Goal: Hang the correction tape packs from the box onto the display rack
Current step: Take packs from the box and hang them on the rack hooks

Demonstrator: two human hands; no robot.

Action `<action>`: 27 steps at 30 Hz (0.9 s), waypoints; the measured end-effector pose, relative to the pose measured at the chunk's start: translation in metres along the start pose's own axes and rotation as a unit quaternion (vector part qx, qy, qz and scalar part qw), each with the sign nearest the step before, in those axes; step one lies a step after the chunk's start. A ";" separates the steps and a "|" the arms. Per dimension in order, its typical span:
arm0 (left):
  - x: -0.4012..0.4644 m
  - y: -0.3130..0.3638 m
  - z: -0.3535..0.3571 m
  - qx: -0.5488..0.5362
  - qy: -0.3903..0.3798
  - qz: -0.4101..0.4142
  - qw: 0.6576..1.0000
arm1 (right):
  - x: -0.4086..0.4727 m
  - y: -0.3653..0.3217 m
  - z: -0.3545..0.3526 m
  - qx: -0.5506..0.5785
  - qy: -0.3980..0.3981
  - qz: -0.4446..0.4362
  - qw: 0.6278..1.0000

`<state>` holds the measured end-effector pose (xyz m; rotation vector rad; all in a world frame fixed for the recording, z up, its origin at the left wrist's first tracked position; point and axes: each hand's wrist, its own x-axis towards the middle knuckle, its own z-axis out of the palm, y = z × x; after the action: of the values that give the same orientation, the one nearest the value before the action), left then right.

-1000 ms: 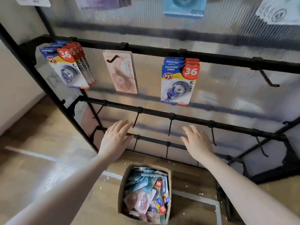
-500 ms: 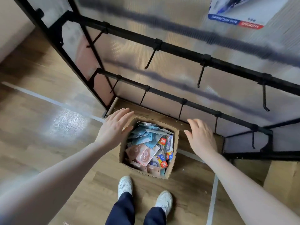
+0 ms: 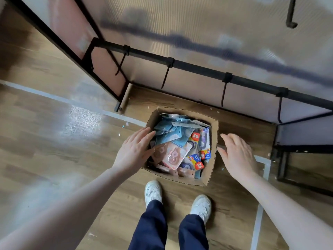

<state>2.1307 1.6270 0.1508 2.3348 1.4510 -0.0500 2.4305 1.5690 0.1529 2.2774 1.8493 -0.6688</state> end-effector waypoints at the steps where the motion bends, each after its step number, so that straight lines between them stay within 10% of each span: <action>1: 0.002 -0.001 0.005 0.001 -0.009 0.003 1.000 | 0.000 0.001 0.007 0.004 -0.002 0.004 1.000; 27: 0.163 -0.046 0.163 0.230 -0.218 0.245 0.916 | 0.051 0.002 0.198 0.068 -0.095 0.041 0.992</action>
<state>2.1948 1.7282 -0.0519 2.7455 0.6585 -0.7949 2.3895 1.5403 -0.0456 2.2650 1.6602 -0.9892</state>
